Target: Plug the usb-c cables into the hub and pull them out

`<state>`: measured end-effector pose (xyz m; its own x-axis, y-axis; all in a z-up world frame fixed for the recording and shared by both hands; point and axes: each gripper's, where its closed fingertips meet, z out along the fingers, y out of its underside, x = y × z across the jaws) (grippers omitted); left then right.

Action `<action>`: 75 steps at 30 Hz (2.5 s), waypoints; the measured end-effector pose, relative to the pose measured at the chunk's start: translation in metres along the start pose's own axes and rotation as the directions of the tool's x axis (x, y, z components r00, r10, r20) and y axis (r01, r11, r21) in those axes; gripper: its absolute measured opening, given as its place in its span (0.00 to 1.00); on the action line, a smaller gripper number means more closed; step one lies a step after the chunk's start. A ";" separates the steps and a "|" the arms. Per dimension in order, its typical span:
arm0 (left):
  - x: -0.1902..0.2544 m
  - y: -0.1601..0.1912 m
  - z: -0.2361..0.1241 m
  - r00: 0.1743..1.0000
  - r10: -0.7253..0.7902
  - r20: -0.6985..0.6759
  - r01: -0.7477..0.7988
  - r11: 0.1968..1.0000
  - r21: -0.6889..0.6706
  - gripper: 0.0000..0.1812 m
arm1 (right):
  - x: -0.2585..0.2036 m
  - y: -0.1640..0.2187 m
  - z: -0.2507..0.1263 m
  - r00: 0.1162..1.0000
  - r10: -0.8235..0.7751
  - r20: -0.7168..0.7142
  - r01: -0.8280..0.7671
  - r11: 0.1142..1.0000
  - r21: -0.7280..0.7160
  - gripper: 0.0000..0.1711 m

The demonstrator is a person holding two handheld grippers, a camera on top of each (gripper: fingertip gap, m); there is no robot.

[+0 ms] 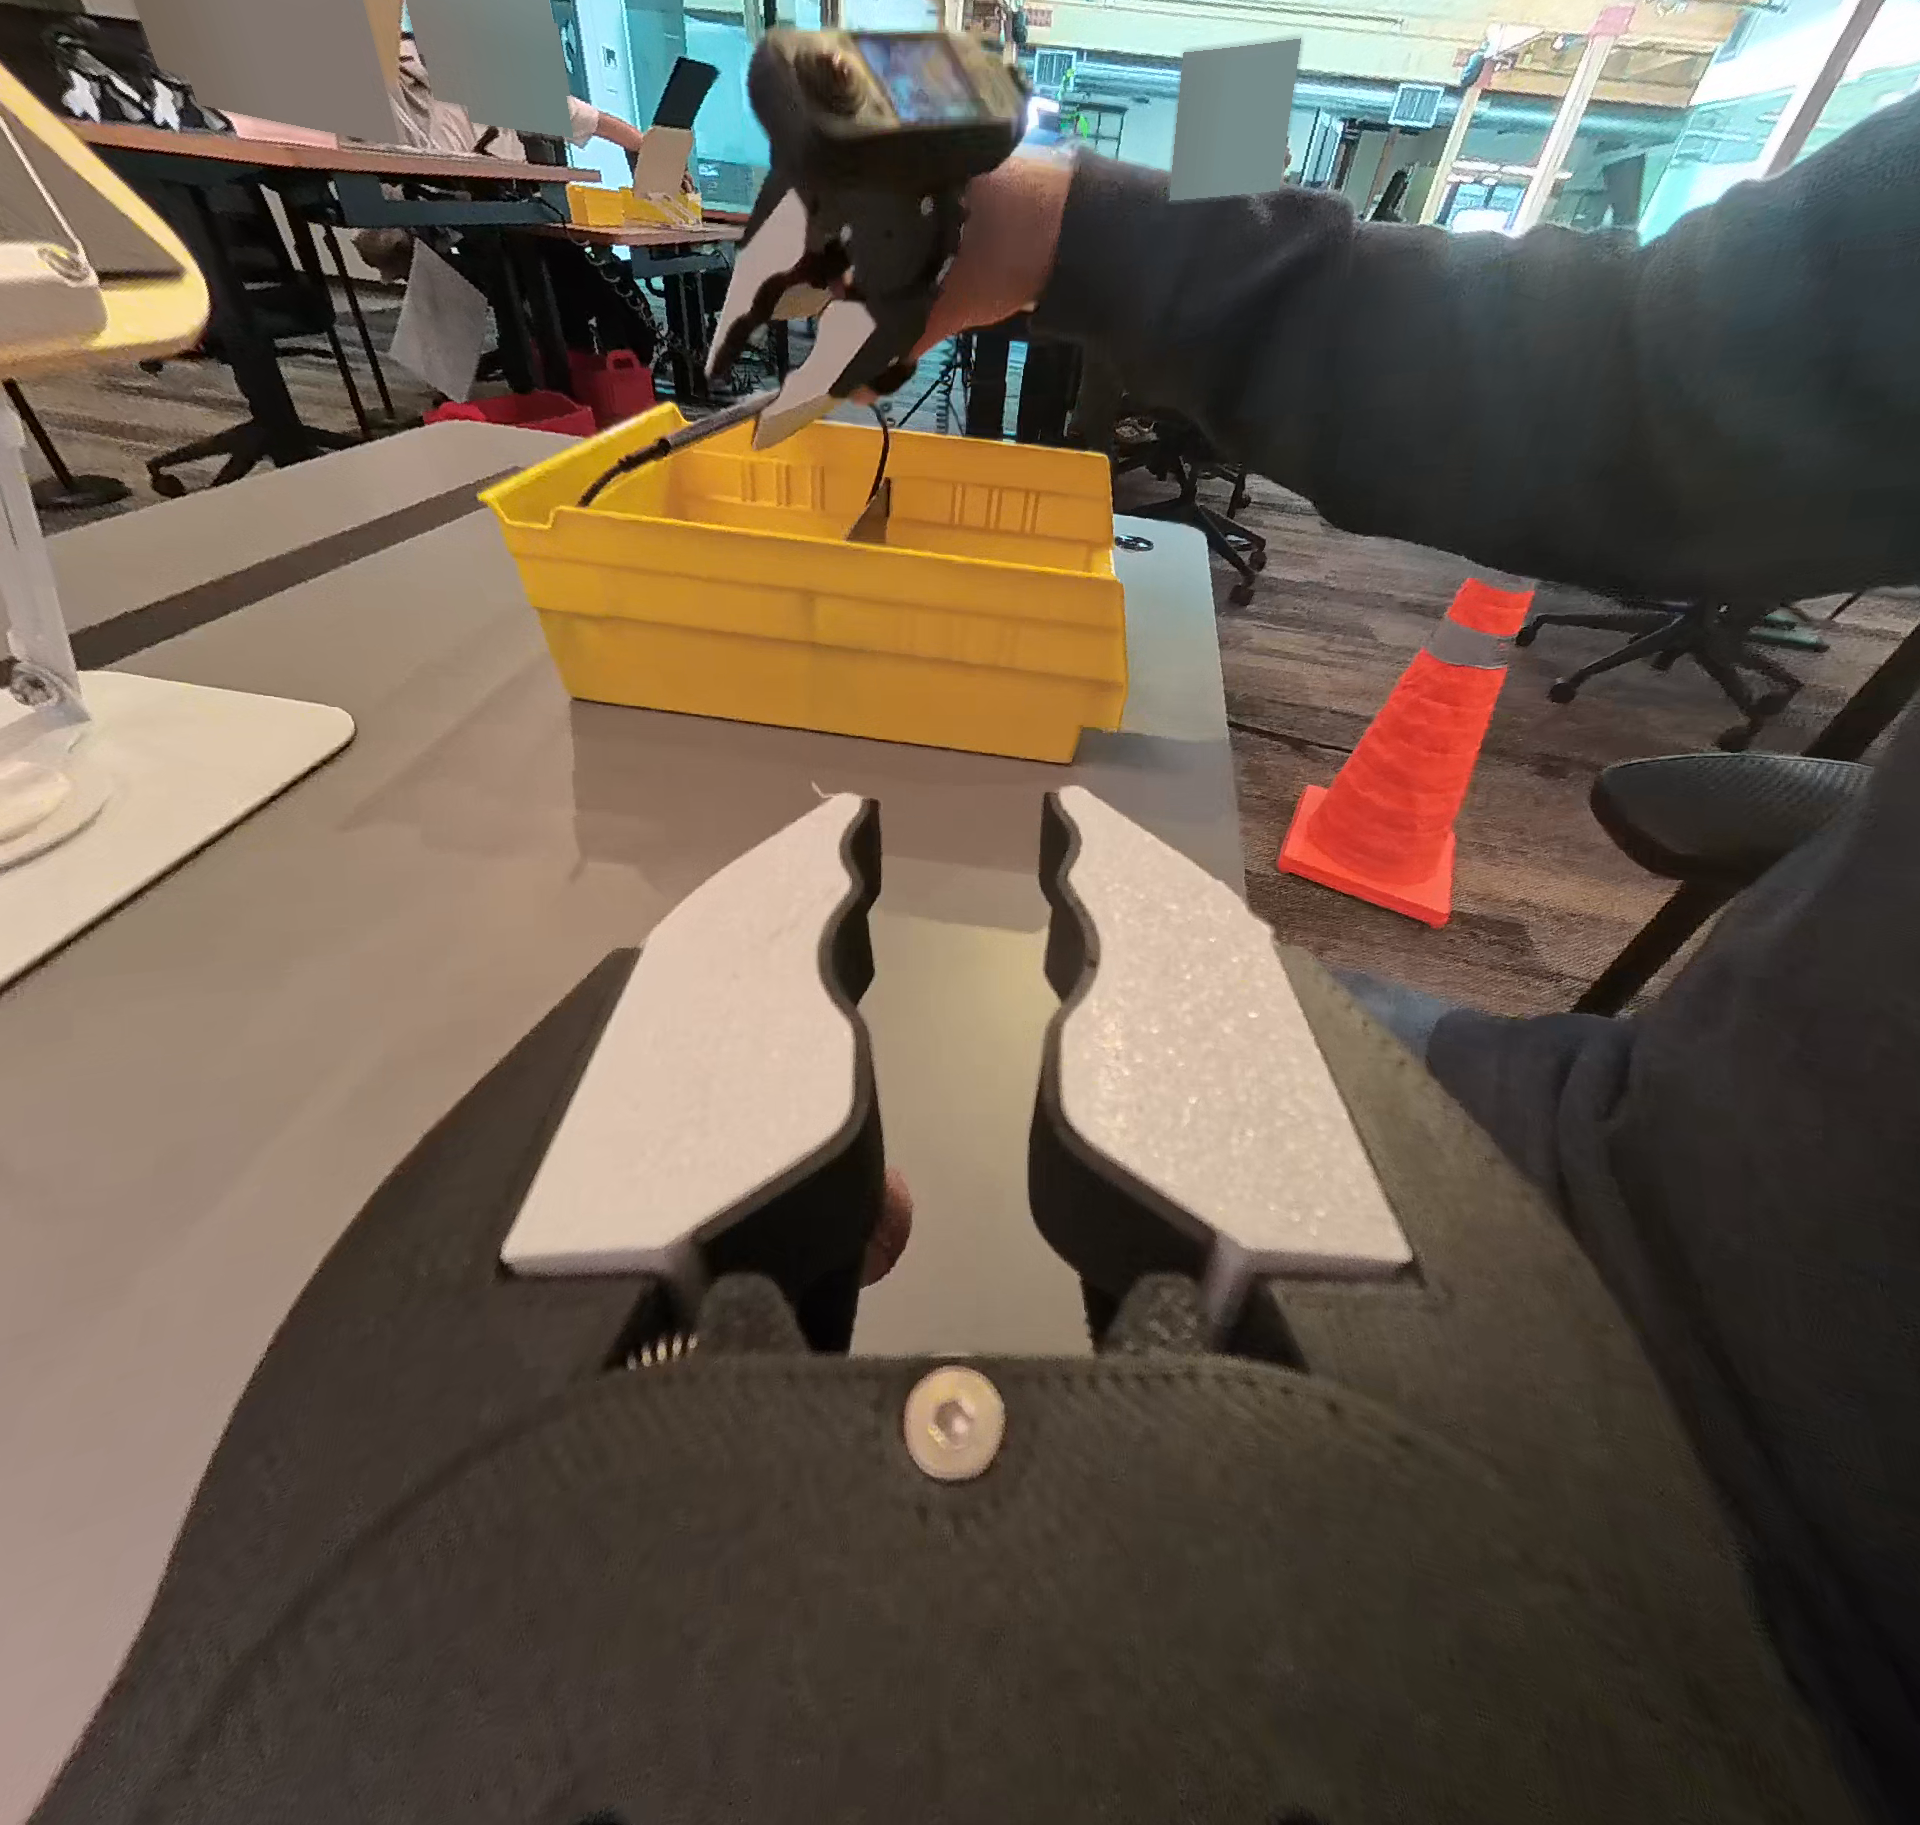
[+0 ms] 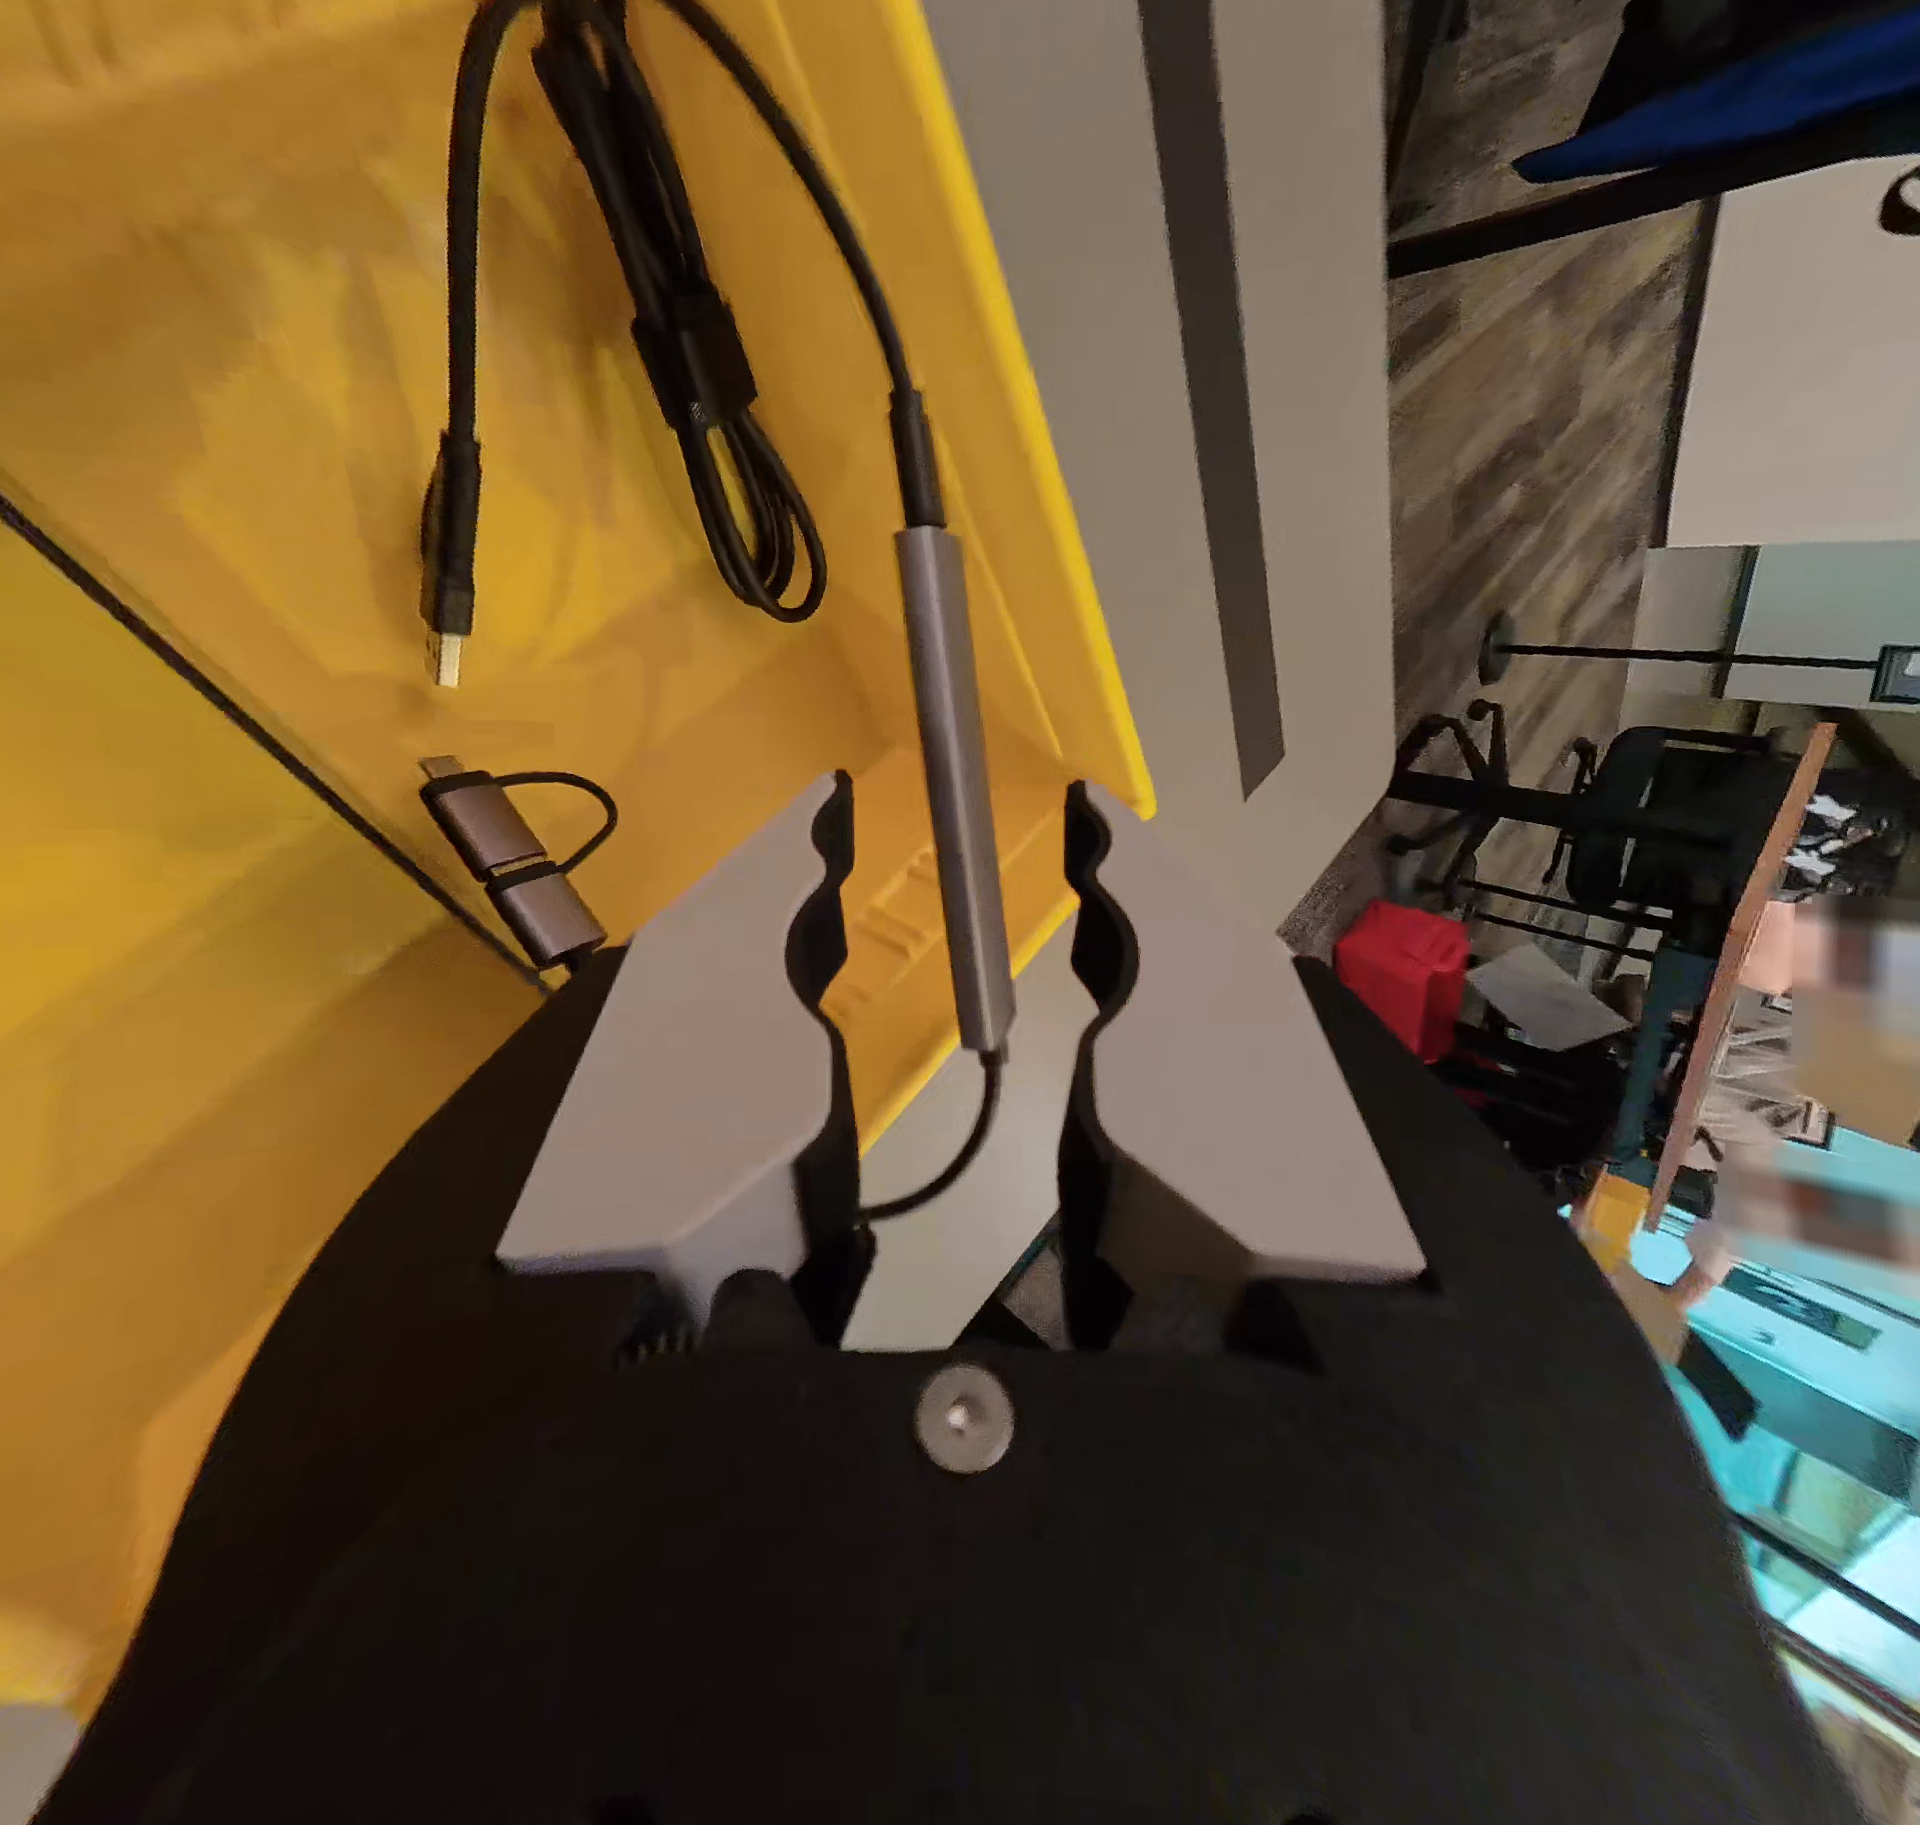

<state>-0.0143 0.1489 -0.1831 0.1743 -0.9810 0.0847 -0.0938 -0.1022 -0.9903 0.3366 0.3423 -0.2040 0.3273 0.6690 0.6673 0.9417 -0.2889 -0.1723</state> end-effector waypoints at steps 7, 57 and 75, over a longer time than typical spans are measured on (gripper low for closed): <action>-0.013 -0.034 -0.023 0.985 0.119 0.124 -0.117 0.993 -0.025 0.16 | 0.017 -0.040 -0.076 0.988 0.145 -0.060 -0.131 0.972 0.196 0.22; -0.276 0.150 -0.312 0.849 0.425 0.314 0.317 0.065 -0.946 0.06 | -0.200 -0.223 -0.154 0.969 -0.065 0.240 -0.093 0.801 0.591 0.15; -0.265 0.083 -0.296 0.773 0.517 0.368 0.262 0.269 -0.927 0.00 | -0.200 -0.222 -0.160 0.967 -0.058 0.246 -0.106 0.792 0.601 0.14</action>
<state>-0.3582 0.3515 -0.2554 0.4469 -0.7505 -0.4869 -0.8883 -0.4368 -0.1420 0.0498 0.1633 -0.1833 0.2811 0.8327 0.4770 0.7582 0.1120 -0.6423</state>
